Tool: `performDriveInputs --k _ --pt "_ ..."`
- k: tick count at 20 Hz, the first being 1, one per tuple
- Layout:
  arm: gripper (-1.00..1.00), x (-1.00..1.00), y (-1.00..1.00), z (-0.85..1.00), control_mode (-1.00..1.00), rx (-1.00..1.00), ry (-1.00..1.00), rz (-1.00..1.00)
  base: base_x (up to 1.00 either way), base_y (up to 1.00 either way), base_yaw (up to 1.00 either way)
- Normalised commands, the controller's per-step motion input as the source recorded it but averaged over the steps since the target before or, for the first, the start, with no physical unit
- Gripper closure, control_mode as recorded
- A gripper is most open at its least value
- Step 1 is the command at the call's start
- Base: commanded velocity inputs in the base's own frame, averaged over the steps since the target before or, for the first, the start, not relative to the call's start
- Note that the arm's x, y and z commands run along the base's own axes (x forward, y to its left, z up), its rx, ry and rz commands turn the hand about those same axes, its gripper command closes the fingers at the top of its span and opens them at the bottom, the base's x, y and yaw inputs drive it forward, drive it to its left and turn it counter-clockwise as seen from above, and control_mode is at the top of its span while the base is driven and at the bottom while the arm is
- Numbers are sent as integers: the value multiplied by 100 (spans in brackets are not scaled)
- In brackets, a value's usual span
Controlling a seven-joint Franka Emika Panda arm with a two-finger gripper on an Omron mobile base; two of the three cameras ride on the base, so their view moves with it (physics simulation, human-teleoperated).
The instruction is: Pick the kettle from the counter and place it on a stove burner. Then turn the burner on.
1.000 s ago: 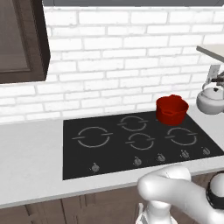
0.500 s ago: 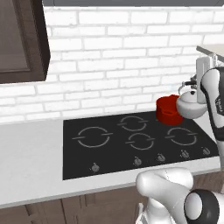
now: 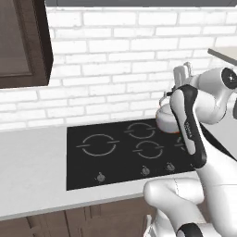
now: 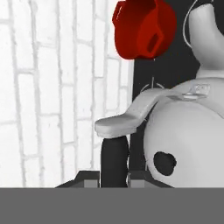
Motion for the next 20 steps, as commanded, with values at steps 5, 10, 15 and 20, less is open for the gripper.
performDriveInputs --k 5,10,15,20 --pt "100 23 100 -24 -100 -8 4 0 0 0 0" --pt "100 38 100 -34 -100 -8 8 0 0 0 0" --pt "100 60 100 -28 -100 -14 4 0 0 0 0" --pt "100 43 89 -21 -100 -9 1 0 0 0 0"
